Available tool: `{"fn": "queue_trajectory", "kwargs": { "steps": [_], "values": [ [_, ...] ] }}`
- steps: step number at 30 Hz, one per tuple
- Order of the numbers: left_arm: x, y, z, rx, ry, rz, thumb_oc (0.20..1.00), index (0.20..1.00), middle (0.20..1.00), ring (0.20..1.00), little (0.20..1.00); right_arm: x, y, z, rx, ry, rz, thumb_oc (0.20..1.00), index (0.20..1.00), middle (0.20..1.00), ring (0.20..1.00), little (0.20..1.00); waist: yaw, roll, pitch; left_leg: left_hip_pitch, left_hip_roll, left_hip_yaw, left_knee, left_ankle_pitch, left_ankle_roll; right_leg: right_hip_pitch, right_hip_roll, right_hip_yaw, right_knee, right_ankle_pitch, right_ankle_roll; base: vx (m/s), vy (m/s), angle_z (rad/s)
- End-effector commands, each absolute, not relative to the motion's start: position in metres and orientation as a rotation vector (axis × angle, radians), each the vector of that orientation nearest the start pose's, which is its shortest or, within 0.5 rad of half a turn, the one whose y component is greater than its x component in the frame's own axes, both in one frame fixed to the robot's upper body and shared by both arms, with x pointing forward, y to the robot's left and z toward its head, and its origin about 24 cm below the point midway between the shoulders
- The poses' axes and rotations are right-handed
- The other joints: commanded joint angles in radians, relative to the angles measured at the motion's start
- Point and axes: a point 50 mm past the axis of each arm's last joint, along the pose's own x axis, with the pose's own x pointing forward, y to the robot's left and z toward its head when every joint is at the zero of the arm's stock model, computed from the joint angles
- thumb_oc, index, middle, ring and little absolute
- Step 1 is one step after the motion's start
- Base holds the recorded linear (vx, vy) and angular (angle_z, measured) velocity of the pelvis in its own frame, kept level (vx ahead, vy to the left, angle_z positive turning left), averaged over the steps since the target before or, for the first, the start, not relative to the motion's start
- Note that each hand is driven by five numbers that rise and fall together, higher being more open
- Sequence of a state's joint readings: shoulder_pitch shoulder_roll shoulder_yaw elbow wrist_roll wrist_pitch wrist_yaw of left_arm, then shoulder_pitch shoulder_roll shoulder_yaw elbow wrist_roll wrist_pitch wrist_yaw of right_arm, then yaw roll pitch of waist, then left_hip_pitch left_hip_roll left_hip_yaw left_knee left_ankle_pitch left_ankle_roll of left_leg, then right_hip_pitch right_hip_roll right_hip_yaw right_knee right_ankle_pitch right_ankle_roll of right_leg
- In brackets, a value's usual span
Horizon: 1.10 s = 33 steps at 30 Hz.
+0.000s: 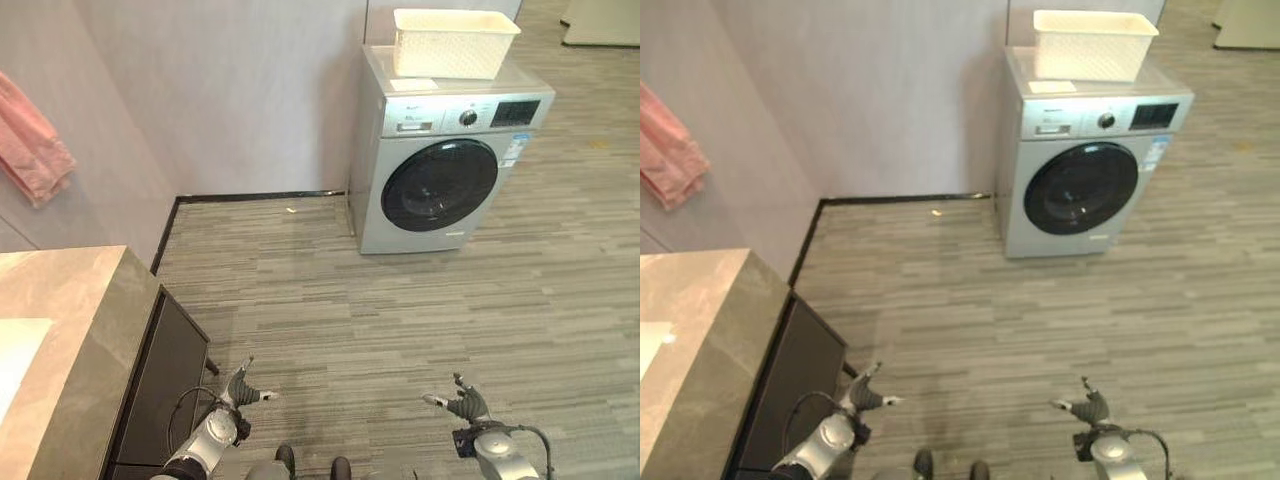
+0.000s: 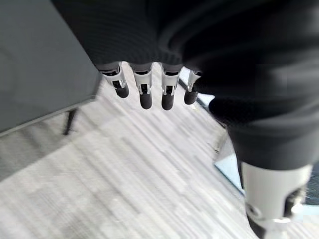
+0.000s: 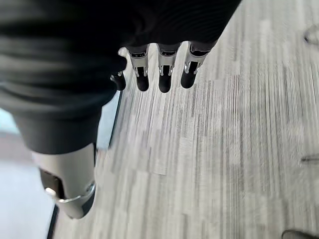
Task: Put brush and paste in cup on sink, flatten towel.
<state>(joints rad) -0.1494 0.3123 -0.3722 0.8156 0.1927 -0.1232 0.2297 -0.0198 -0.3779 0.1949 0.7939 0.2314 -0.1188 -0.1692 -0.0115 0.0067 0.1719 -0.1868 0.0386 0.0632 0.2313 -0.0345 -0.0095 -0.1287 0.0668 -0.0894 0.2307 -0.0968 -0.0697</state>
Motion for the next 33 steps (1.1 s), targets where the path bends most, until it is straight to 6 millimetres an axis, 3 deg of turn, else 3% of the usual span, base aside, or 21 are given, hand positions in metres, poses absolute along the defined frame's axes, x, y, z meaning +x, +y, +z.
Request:
{"fn": "queue_trajectory", "kwargs": {
  "steps": [1, 4, 6, 8, 10, 11, 12, 13, 16, 18, 19, 20, 21, 23, 24, 27, 28, 29, 30, 32, 33],
  "values": [
    [0.228, 0.212, -0.074, 0.68, 0.451, -0.084, 1.0, 1.0, 1.0, 1.0, 1.0, 0.197, -0.254, -0.078, -0.209, 0.535, -0.221, 1.0, 1.0, 1.0, 1.0, 1.0, 0.033, -0.032, -0.003, -0.069, -0.027, 0.0, 0.182, -0.13, 0.024, 0.055, -0.118, 0.087, 0.047, -0.085, 0.153, 0.19, 0.174, 0.06],
    [0.229, 0.215, -0.068, 0.681, 0.424, -0.084, 1.0, 1.0, 1.0, 1.0, 1.0, 0.197, -0.252, -0.073, -0.214, 0.509, -0.203, 1.0, 1.0, 1.0, 1.0, 1.0, 0.037, -0.027, -0.003, -0.042, -0.042, -0.001, 0.15, -0.147, 0.047, 0.013, -0.134, 0.071, 0.147, -0.058, 0.182, 0.12, 0.129, 0.12],
    [0.229, 0.225, -0.062, 0.673, 0.405, -0.038, 1.0, 1.0, 1.0, 1.0, 1.0, 0.204, -0.25, -0.066, -0.229, 0.471, -0.181, 1.0, 1.0, 1.0, 1.0, 1.0, 0.021, -0.015, 0.049, 0.01, -0.034, 0.048, 0.101, -0.145, 0.056, -0.159, -0.175, 0.014, 0.359, 0.099, 0.236, 0.11, 0.297, -0.05],
    [0.228, 0.226, -0.061, 0.672, 0.402, -0.036, 1.0, 1.0, 1.0, 1.0, 1.0, 0.203, -0.251, -0.065, -0.232, 0.464, -0.178, 1.0, 1.0, 1.0, 1.0, 1.0, 0.018, -0.008, 0.055, 0.036, -0.035, 0.059, 0.081, -0.139, 0.054, -0.185, -0.197, -0.032, 0.374, 0.11, 0.236, 0.21, 0.206, -0.27],
    [0.227, 0.23, -0.062, 0.681, 0.411, -0.038, 1.0, 1.0, 1.0, 1.0, 1.0, 0.201, -0.257, -0.06, -0.206, 0.439, -0.201, 1.0, 1.0, 1.0, 1.0, 1.0, -0.026, -0.009, 0.056, 0.124, -0.06, 0.05, 0.007, -0.126, 0.041, -0.259, -0.112, -0.025, 0.26, 0.072, 0.219, 0.39, 0.113, -0.08],
    [0.227, 0.23, -0.062, 0.681, 0.411, -0.038, 1.0, 1.0, 1.0, 1.0, 1.0, 0.201, -0.257, -0.06, -0.205, 0.439, -0.201, 1.0, 1.0, 1.0, 1.0, 1.0, -0.026, -0.008, 0.056, 0.124, -0.059, 0.049, 0.003, -0.122, 0.04, -0.258, -0.111, -0.026, 0.255, 0.076, 0.218, 0.52, 0.03, -0.09],
    [0.228, 0.233, -0.06, 0.678, 0.403, -0.03, 1.0, 1.0, 1.0, 1.0, 1.0, 0.2, -0.255, -0.057, -0.223, 0.424, -0.164, 1.0, 1.0, 1.0, 1.0, 1.0, -0.031, -0.017, 0.042, 0.182, -0.075, 0.047, -0.036, -0.128, 0.026, -0.293, -0.156, -0.078, 0.052, 0.115, 0.215, 0.37, 0.002, 0.01],
    [0.228, 0.232, -0.06, 0.677, 0.405, -0.03, 1.0, 1.0, 1.0, 1.0, 1.0, 0.2, -0.255, -0.058, -0.224, 0.425, -0.163, 1.0, 1.0, 1.0, 1.0, 1.0, -0.034, -0.011, 0.042, 0.187, -0.069, 0.043, -0.04, -0.129, 0.025, -0.282, -0.151, -0.085, 0.04, 0.118, 0.214, 0.49, -0.004, 0.04],
    [0.23, 0.235, -0.057, 0.654, 0.396, -0.029, 1.0, 1.0, 1.0, 1.0, 1.0, 0.194, -0.253, -0.057, -0.238, 0.426, -0.099, 1.0, 1.0, 1.0, 1.0, 1.0, -0.051, -0.009, 0.037, 0.253, -0.065, 0.012, -0.06, -0.139, -0.008, -0.312, -0.184, -0.049, -0.139, 0.197, 0.235, 0.46, -0.063, 0.25],
    [0.229, 0.239, -0.056, 0.658, 0.393, -0.021, 1.0, 1.0, 1.0, 1.0, 1.0, 0.191, -0.255, -0.06, -0.235, 0.444, -0.101, 1.0, 1.0, 1.0, 1.0, 1.0, -0.07, 0.001, 0.029, 0.316, -0.037, -0.02, -0.094, -0.145, -0.022, -0.341, -0.187, 0.001, -0.152, 0.228, 0.247, 0.7, -0.178, 0.47],
    [0.222, 0.243, -0.062, 0.659, 0.427, -0.014, 1.0, 1.0, 1.0, 1.0, 1.0, 0.185, -0.254, -0.063, -0.237, 0.464, -0.097, 1.0, 1.0, 1.0, 1.0, 1.0, -0.078, 0.005, -0.001, 0.379, -0.002, -0.05, -0.106, -0.095, -0.048, -0.333, -0.151, 0.007, -0.107, 0.231, 0.239, 0.66, -0.204, 0.55],
    [0.222, 0.243, -0.062, 0.66, 0.428, -0.014, 1.0, 1.0, 1.0, 1.0, 1.0, 0.185, -0.254, -0.063, -0.237, 0.464, -0.097, 1.0, 1.0, 1.0, 1.0, 1.0, -0.079, 0.002, -0.002, 0.378, -0.005, -0.051, -0.108, -0.092, -0.048, -0.334, -0.154, 0.008, -0.109, 0.233, 0.239, 0.69, -0.294, 0.62],
    [0.219, 0.244, -0.064, 0.643, 0.443, -0.005, 1.0, 1.0, 1.0, 1.0, 1.0, 0.18, -0.256, -0.065, -0.231, 0.478, -0.108, 1.0, 1.0, 1.0, 1.0, 1.0, -0.094, 0.005, -0.015, 0.374, 0.016, -0.082, -0.068, -0.024, -0.063, -0.322, -0.121, 0.043, -0.081, 0.242, 0.221, 0.4, -0.257, 0.53],
    [0.213, 0.242, -0.072, 0.609, 0.486, -0.001, 1.0, 1.0, 1.0, 1.0, 1.0, 0.176, -0.258, -0.065, -0.23, 0.487, -0.101, 1.0, 1.0, 1.0, 1.0, 1.0, -0.094, 0.002, -0.035, 0.32, 0.055, -0.087, 0.096, 0.145, -0.087, -0.257, -0.077, 0.033, -0.085, 0.219, 0.185, 0.73, -0.512, 0.74],
    [0.214, 0.24, -0.072, 0.604, 0.489, -0.007, 1.0, 1.0, 1.0, 1.0, 1.0, 0.175, -0.262, -0.06, -0.233, 0.47, -0.107, 1.0, 1.0, 1.0, 1.0, 1.0, -0.077, -0.029, -0.011, 0.183, 0.079, -0.064, 0.38, 0.21, -0.073, -0.182, -0.073, 0.018, -0.093, 0.168, 0.129, 0.62, -0.491, 1.09],
    [0.22, 0.24, -0.068, 0.596, 0.471, 0.004, 1.0, 1.0, 1.0, 1.0, 1.0, 0.174, -0.267, -0.057, -0.236, 0.465, -0.111, 1.0, 1.0, 1.0, 1.0, 1.0, -0.056, -0.055, 0.015, 0.102, 0.089, -0.036, 0.449, 0.179, -0.052, -0.115, -0.073, 0.012, -0.1, 0.123, 0.103, 0.56, -0.423, 0.4],
    [0.226, 0.236, -0.065, 0.591, 0.452, -0.004, 1.0, 1.0, 1.0, 1.0, 1.0, 0.168, -0.272, -0.058, -0.249, 0.479, -0.124, 1.0, 1.0, 1.0, 1.0, 1.0, -0.042, -0.068, 0.027, -0.052, 0.076, 0.081, 0.423, 0.104, -0.052, -0.041, -0.093, -0.011, -0.129, 0.098, 0.106, 0.5, -0.327, -0.04],
    [0.226, 0.236, -0.065, 0.591, 0.453, -0.005, 1.0, 1.0, 1.0, 1.0, 1.0, 0.168, -0.272, -0.058, -0.249, 0.479, -0.124, 1.0, 1.0, 1.0, 1.0, 1.0, -0.041, -0.065, 0.027, -0.053, 0.078, 0.081, 0.427, 0.101, -0.052, -0.041, -0.09, -0.011, -0.129, 0.097, 0.106, 0.74, -0.317, 0.3],
    [0.229, 0.233, -0.063, 0.587, 0.44, -0.021, 1.0, 1.0, 1.0, 1.0, 1.0, 0.16, -0.275, -0.06, -0.254, 0.502, -0.138, 1.0, 1.0, 1.0, 1.0, 1.0, -0.038, -0.062, 0.028, -0.115, 0.136, 0.201, 0.33, 0.062, -0.074, 0.02, -0.092, -0.045, -0.133, 0.042, 0.118, 0.6, -0.12, 0.71],
    [0.23, 0.231, -0.063, 0.588, 0.438, -0.031, 1.0, 1.0, 1.0, 1.0, 1.0, 0.16, -0.276, -0.06, -0.26, 0.503, -0.137, 1.0, 1.0, 1.0, 1.0, 1.0, -0.028, -0.071, 0.029, -0.144, 0.118, 0.24, 0.237, 0.075, -0.05, 0.033, -0.095, -0.055, -0.132, 0.04, 0.117, 0.53, -0.073, 0.78],
    [0.231, 0.23, -0.064, 0.595, 0.439, -0.031, 1.0, 1.0, 1.0, 1.0, 1.0, 0.158, -0.274, -0.061, -0.282, 0.508, -0.121, 1.0, 1.0, 1.0, 1.0, 1.0, -0.014, -0.071, 0.025, -0.175, 0.095, 0.25, 0.083, 0.086, -0.046, 0.087, -0.085, -0.062, -0.133, 0.009, 0.136, 0.39, 0.008, 0.36]
  ]
}}
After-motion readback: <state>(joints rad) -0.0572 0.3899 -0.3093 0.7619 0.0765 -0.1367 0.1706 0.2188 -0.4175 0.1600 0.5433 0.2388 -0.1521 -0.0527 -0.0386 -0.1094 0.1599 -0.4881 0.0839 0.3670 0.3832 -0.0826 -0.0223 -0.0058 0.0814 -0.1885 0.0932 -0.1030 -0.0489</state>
